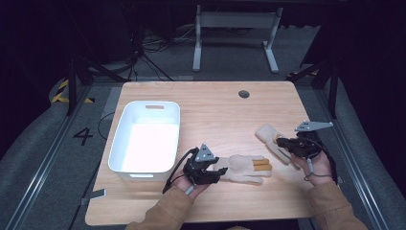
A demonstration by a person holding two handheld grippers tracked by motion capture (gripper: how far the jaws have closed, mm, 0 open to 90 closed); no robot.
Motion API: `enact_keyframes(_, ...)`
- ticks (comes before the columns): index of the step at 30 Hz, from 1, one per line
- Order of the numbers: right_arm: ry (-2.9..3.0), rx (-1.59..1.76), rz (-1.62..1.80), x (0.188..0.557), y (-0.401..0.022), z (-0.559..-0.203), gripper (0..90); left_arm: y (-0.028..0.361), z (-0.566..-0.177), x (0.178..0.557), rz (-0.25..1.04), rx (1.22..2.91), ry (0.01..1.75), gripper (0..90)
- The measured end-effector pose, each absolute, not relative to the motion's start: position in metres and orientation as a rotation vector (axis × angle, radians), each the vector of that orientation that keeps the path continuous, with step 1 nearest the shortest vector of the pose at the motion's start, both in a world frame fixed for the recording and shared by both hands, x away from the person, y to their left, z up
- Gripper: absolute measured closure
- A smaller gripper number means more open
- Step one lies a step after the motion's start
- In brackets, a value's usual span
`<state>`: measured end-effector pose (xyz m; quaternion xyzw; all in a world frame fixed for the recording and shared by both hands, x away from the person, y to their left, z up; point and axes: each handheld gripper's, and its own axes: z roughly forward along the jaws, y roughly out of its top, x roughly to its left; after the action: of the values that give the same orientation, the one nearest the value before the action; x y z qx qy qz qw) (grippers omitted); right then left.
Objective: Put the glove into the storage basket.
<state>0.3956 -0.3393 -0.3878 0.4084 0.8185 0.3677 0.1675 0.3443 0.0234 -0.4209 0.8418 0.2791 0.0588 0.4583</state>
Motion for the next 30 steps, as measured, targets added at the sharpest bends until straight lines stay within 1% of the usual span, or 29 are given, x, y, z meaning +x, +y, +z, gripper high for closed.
enact_keyframes(4,2.308,1.192,1.048,0.397,-0.348,-0.387,82.8,0.025,-0.421,0.344,0.151,2.077,0.695,50.9)
enact_keyframes(5,2.283,1.21,1.039,0.399,-0.353,-0.387,79.3,0.026,-0.422,0.344,0.132,2.072,0.709,51.0)
enact_keyframes(6,2.283,1.21,1.039,0.399,-0.353,-0.387,79.3,0.026,-0.422,0.344,0.132,2.072,0.709,52.0)
enact_keyframes(7,2.261,1.217,1.023,0.401,-0.356,-0.389,72.7,0.027,-0.422,0.344,0.133,2.081,0.711,52.5)
enact_keyframes(15,2.238,1.263,0.984,0.411,-0.363,-0.401,65.5,0.029,-0.424,0.344,0.154,2.091,0.721,52.4)
enact_keyframes(19,2.243,1.296,0.947,0.416,-0.369,-0.41,59.0,0.029,-0.424,0.343,0.159,2.089,0.726,52.9)
enact_keyframes(30,2.283,1.337,0.848,0.426,-0.378,-0.429,57.2,0.028,-0.425,0.344,0.158,2.105,0.719,52.8)
